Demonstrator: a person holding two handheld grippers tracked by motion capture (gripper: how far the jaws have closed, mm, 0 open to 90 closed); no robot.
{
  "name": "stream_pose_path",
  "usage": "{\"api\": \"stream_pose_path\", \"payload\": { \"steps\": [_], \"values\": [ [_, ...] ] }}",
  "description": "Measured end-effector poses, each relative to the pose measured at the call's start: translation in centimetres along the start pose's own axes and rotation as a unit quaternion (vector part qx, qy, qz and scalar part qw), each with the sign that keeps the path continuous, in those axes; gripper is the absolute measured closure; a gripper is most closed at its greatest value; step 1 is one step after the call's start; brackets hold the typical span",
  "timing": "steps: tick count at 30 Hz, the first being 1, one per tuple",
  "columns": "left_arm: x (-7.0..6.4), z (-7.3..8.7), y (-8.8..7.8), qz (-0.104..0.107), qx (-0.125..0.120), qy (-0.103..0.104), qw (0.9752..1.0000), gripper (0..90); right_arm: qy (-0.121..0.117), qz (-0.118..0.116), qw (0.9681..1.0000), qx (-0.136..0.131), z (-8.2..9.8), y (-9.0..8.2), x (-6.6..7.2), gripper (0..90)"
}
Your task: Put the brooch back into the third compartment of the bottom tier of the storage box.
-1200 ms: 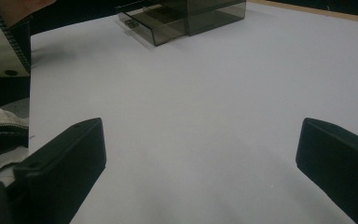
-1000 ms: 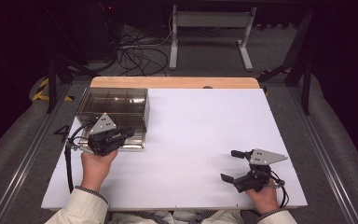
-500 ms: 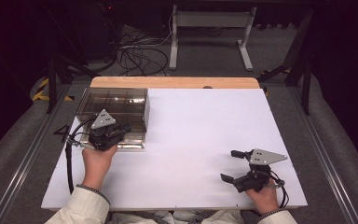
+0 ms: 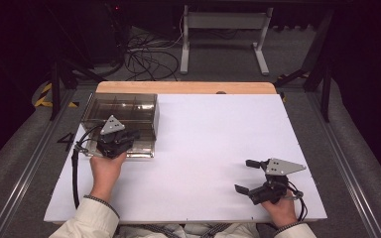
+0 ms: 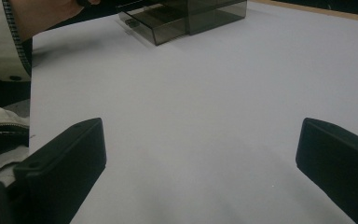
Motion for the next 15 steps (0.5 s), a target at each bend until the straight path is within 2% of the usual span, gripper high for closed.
{"api": "stream_pose_path", "payload": {
  "steps": [15],
  "values": [
    [0.3,1.3,0.9,0.0,0.017,-0.011,0.9998,78.9,0.002,0.001,1.0,-0.001,0.0,0.0,-0.1,2.1]
  ]
}}
Point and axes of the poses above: each handheld gripper's, and its own axes: y roughly forward along the jaws, z roughly out of its underside, x roughly to its left, the point moved 9 cm from there along y, roughly forward along the jaws, and after that the axes turned 7 degrees about -y, right-handed, at the moved point
